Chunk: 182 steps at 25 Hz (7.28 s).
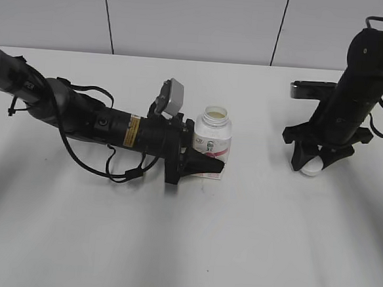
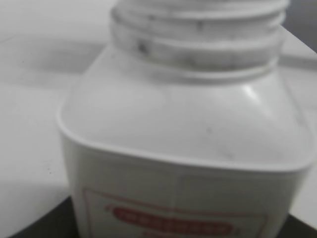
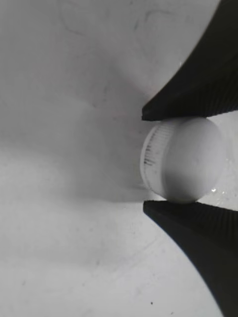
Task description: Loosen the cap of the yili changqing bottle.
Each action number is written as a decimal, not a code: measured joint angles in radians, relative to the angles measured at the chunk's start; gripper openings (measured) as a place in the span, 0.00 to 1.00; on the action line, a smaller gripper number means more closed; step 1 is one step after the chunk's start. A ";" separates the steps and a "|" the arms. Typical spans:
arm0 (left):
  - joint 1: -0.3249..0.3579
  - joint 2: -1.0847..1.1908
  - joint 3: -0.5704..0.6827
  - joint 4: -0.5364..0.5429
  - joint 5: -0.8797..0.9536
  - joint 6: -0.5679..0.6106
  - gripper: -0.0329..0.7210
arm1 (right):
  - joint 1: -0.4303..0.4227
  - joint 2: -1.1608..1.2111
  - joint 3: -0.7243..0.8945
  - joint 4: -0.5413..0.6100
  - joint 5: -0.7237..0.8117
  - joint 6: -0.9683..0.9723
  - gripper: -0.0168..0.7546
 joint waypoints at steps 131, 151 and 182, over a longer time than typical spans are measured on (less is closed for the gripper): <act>0.220 -0.647 0.184 -0.772 1.555 -0.004 0.65 | 0.000 -0.028 -0.568 -0.018 0.376 0.042 0.75; 0.134 -0.669 -0.112 -1.334 2.112 0.516 0.62 | 0.000 -0.116 -0.568 -0.020 0.376 0.067 0.75; 0.134 -1.247 0.365 -1.418 2.355 0.579 0.62 | 0.000 -1.012 0.385 -0.021 0.378 0.114 0.75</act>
